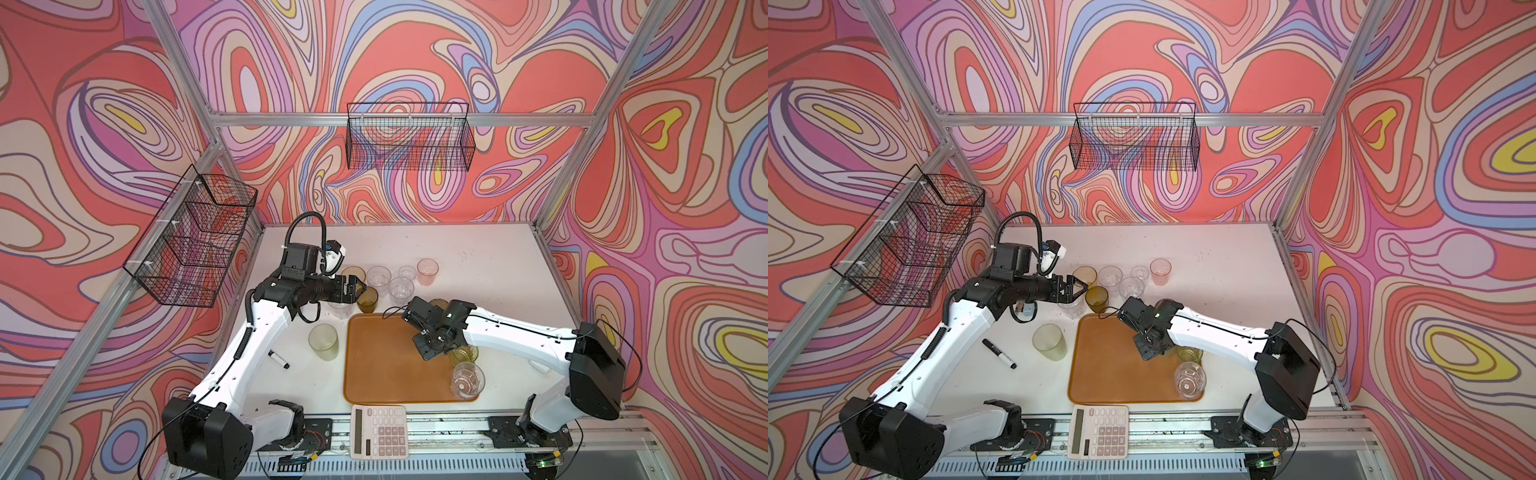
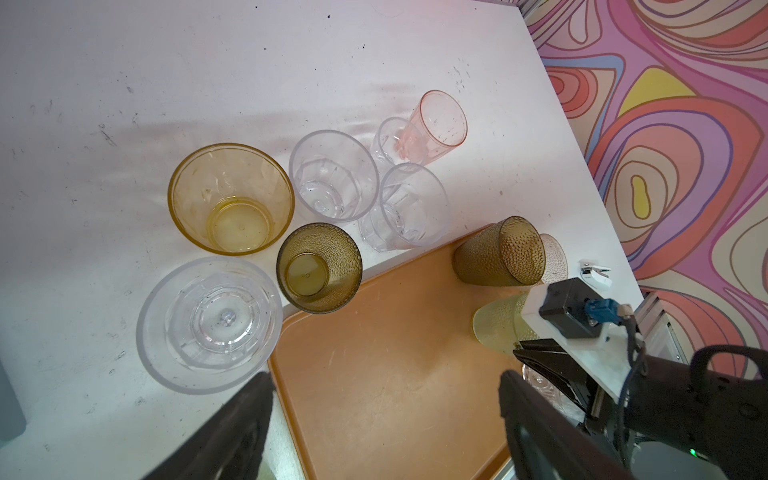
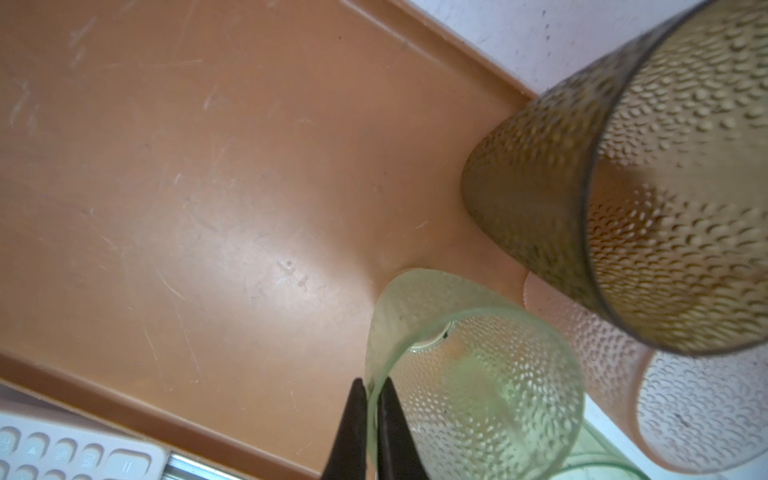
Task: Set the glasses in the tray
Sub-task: 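Lower the pale green cup onto the tray beside the olive cup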
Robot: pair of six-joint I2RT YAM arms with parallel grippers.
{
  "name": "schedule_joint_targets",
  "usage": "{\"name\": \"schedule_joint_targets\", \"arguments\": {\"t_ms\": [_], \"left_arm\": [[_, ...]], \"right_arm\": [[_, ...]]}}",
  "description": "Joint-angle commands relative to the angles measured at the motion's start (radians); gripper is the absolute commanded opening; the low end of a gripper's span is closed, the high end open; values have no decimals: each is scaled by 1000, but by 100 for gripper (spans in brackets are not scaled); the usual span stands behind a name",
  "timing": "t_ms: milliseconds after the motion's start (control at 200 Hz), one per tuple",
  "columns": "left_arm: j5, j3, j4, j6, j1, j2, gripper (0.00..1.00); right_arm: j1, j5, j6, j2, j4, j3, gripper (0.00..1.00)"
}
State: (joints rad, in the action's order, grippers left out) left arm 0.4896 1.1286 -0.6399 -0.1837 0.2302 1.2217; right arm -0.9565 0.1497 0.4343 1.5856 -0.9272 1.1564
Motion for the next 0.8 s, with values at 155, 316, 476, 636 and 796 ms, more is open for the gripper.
{"name": "schedule_joint_targets", "arguments": {"t_ms": [155, 316, 476, 636, 796], "left_arm": [[3, 10, -16, 21, 6, -5, 88], [3, 10, -17, 21, 6, -7, 88], [4, 11, -15, 20, 5, -6, 88], [6, 10, -16, 20, 6, -5, 88], [6, 12, -14, 19, 6, -6, 88]], "right_arm": [[3, 15, -6, 0, 15, -18, 12], [3, 13, -7, -1, 6, -7, 16], [4, 25, -17, -6, -34, 35, 21], [3, 38, -39, -20, -119, 100, 26], [4, 33, -58, -45, -159, 155, 29]]}}
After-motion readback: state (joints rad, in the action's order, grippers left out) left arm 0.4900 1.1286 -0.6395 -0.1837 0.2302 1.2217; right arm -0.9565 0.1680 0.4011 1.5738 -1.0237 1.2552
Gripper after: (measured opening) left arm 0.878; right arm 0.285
